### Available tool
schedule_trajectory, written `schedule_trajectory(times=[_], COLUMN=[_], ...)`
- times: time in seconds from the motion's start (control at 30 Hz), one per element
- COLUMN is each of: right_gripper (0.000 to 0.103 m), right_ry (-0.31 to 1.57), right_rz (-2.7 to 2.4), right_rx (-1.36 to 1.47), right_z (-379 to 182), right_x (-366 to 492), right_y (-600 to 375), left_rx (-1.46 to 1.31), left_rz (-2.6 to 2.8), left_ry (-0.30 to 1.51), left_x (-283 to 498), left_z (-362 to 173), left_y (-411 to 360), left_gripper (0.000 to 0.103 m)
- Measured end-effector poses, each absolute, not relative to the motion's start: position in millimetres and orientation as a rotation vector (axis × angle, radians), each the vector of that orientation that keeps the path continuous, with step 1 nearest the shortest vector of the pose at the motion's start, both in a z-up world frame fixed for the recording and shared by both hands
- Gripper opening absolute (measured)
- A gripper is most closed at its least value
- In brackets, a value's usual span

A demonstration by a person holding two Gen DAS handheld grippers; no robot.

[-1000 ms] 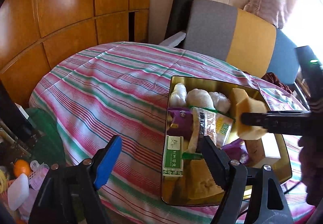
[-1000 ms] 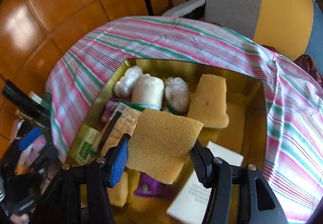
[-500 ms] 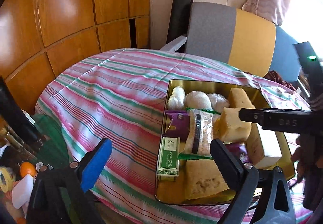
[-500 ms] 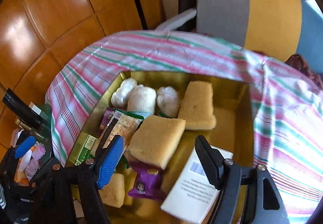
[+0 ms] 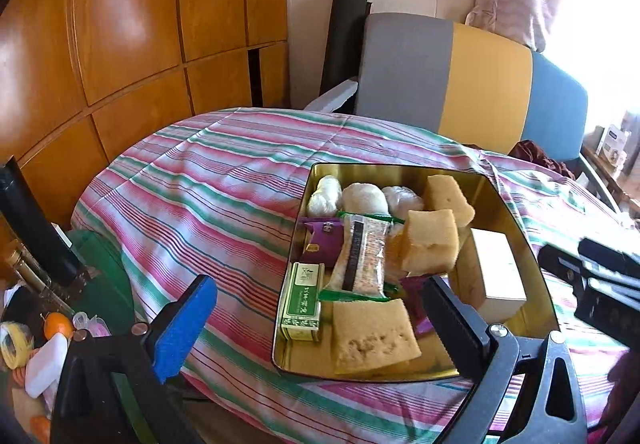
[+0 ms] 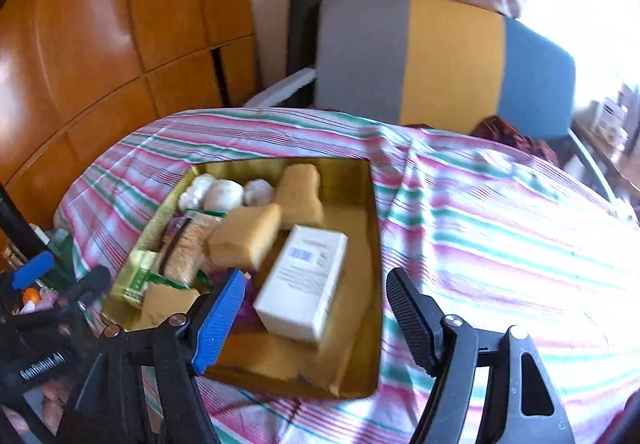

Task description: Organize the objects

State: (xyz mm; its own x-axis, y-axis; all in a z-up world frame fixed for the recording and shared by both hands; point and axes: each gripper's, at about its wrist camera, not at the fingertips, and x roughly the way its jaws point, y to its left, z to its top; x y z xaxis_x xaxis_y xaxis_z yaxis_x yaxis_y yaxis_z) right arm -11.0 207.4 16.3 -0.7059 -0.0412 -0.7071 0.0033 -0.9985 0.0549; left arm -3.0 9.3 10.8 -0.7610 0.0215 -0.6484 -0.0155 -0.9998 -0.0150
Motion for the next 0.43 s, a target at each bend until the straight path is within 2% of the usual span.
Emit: schedule_trajectory(times=[0.43], right_gripper=[0.075], right_ry=[-0.074], right_rz=[-2.879], right_rx=[1.223], right_z=[-1.3], right_x=[-2.2], right_y=[203.9], left_rx=[-1.020], left_rz=[2.941], left_ry=[0.017], left_x=[10.8], left_z=[15.6], left_y=[16.6], left_gripper=[0.102])
